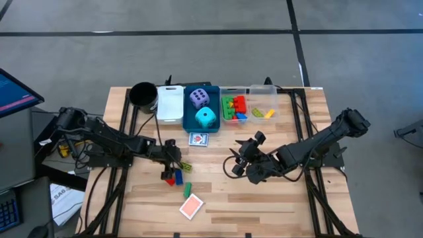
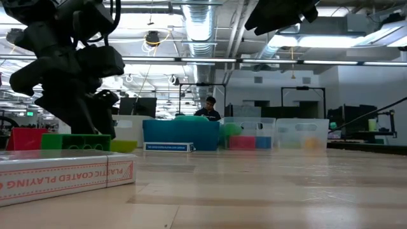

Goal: Pick & Place Toys
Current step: Put the light green 4 stud game piece into the left transparent bin

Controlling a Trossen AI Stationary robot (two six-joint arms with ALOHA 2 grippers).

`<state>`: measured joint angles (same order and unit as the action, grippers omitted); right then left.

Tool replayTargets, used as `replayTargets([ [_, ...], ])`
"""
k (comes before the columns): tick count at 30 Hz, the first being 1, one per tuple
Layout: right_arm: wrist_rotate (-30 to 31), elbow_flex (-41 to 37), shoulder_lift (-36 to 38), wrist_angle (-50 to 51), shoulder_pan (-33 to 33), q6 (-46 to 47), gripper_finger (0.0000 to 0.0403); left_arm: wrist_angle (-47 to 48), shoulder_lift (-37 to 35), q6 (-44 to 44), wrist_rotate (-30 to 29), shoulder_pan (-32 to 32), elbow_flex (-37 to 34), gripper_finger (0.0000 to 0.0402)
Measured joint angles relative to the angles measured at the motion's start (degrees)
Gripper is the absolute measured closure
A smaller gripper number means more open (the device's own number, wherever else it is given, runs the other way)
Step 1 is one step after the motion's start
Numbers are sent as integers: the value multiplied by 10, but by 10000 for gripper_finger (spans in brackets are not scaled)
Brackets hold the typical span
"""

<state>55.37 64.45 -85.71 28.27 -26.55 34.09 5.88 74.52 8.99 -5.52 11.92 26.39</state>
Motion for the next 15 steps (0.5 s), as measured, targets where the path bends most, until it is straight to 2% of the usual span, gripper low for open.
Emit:
replayTargets([
  [8, 0, 0, 0, 0, 0, 0, 225, 0, 1, -1, 0, 0, 0, 120],
  [15, 0, 0, 0, -7, 0, 0, 225, -38, 47, -2, 0, 3, 0, 120],
])
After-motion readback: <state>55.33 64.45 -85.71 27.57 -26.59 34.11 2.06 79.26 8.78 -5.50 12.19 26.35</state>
